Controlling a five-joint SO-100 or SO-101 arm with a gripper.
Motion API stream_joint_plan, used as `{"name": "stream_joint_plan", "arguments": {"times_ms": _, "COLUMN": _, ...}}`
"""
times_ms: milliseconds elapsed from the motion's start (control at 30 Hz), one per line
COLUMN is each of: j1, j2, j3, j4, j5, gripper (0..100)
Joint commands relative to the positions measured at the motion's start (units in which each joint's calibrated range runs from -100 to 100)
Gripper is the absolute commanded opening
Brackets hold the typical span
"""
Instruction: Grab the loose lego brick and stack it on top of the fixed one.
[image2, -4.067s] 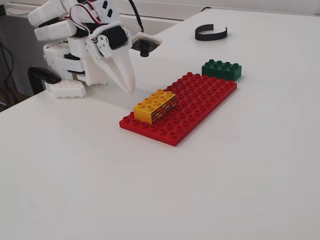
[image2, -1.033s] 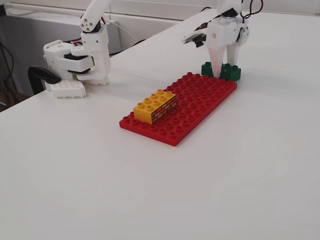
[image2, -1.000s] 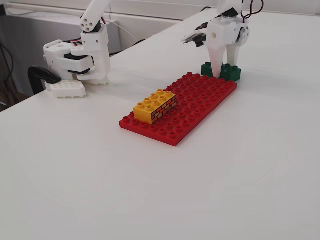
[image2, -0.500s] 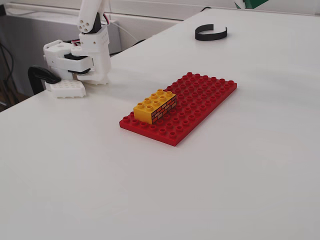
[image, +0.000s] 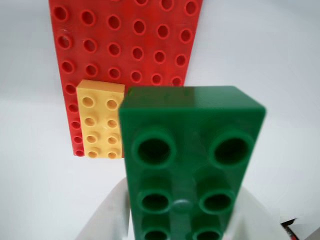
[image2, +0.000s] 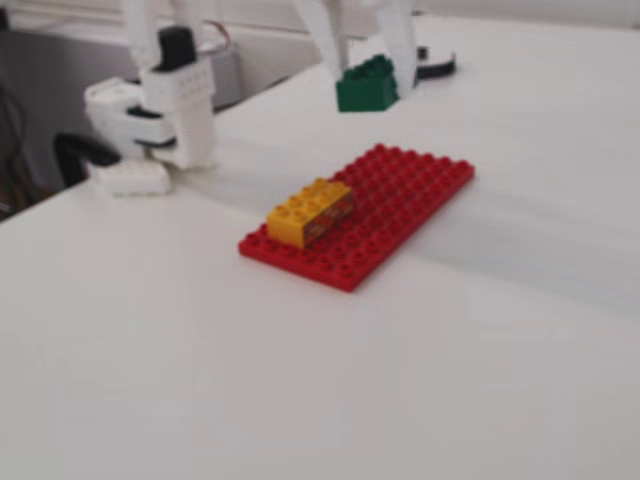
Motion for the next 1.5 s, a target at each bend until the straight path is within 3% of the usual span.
{"name": "stream_joint_plan", "arguments": {"times_ms": 0, "j1": 0.4, "j2": -9.2, "j3": 12.7, "j4": -5.3, "j5": -0.4, "gripper": 8}}
{"name": "stream_joint_plan", "arguments": {"times_ms": 233, "j1": 4.0, "j2": -15.6, "j3": 32.0, "j4": -16.6, "j5": 0.0, "gripper": 8}}
{"name": "stream_joint_plan", "arguments": {"times_ms": 633, "j1": 8.2, "j2": -15.5, "j3": 43.8, "j4": -24.6, "j5": 0.8, "gripper": 8}}
{"name": "stream_joint_plan", "arguments": {"times_ms": 1467, "j1": 11.5, "j2": -11.2, "j3": 44.1, "j4": -29.0, "j5": 0.6, "gripper": 9}}
